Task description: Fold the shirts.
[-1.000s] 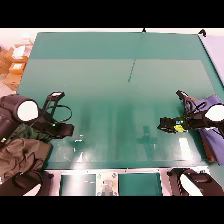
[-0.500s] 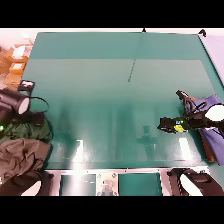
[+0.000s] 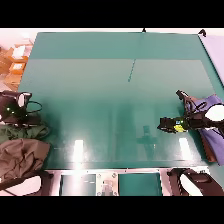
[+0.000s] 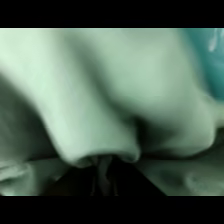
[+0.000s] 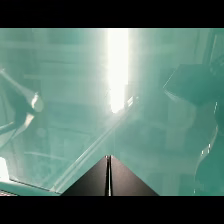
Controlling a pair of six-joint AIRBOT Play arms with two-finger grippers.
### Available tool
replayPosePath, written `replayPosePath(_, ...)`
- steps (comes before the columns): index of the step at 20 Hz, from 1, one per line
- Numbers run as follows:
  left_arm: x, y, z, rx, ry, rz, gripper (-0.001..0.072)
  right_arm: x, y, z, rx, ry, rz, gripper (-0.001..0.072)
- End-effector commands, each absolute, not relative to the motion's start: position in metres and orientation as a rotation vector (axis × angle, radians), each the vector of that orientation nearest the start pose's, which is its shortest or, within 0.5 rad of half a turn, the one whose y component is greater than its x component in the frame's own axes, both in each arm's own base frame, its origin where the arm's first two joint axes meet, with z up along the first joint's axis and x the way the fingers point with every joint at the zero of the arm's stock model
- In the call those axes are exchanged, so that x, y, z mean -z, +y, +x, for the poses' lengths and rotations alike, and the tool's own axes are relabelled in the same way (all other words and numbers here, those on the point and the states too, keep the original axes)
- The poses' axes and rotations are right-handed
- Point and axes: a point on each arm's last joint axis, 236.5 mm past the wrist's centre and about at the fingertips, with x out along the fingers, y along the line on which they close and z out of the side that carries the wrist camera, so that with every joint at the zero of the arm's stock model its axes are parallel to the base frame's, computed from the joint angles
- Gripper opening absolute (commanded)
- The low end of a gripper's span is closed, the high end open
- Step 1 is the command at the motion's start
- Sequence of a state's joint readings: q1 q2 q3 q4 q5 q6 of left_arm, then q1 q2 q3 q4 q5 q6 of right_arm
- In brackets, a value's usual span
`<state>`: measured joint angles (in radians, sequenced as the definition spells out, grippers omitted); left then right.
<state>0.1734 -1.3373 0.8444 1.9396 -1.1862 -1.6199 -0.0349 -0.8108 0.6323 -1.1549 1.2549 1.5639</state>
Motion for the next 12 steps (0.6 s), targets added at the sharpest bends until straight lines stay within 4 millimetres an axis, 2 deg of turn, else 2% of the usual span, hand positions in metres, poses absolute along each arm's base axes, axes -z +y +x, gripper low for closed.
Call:
replayPosePath(1, 0.092, 0.131, 0.262, -0.263, 1.741, 0.235, 0.0026, 0.015, 0.083, 0.226, -0.209, 1.401, 0.408, 0.0021)
replayPosePath(3, 0.06, 0.13, 0.281, -0.287, 1.718, 0.219, 0.0026, 0.015, 0.083, 0.226, -0.209, 1.4, 0.407, 0.0022)
replayPosePath(4, 0.037, 0.123, 0.295, -0.283, 1.683, 0.219, 0.0026, 0.015, 0.083, 0.227, -0.208, 1.398, 0.408, 0.0022)
replayPosePath(6, -0.019, 0.093, 0.333, -0.241, 1.532, 0.242, 0.0025, 0.015, 0.083, 0.228, -0.207, 1.391, 0.408, 0.0022)
replayPosePath(7, -0.051, 0.069, 0.35, -0.195, 1.434, 0.253, 0.0026, 0.015, 0.083, 0.228, -0.207, 1.393, 0.408, 0.0021)
replayPosePath(9, -0.115, -0.004, 0.374, -0.03, 1.235, 0.226, 0.0025, 0.015, 0.083, 0.228, -0.207, 1.393, 0.408, 0.0022)
replayPosePath(10, -0.144, -0.048, 0.378, 0.07, 1.144, 0.188, 0.0026, 0.015, 0.083, 0.228, -0.207, 1.392, 0.41, 0.0022)
replayPosePath(12, -0.183, -0.131, 0.378, 0.269, 1.007, 0.145, 0.0026, 0.014, 0.083, 0.231, -0.205, 1.381, 0.413, 0.0021)
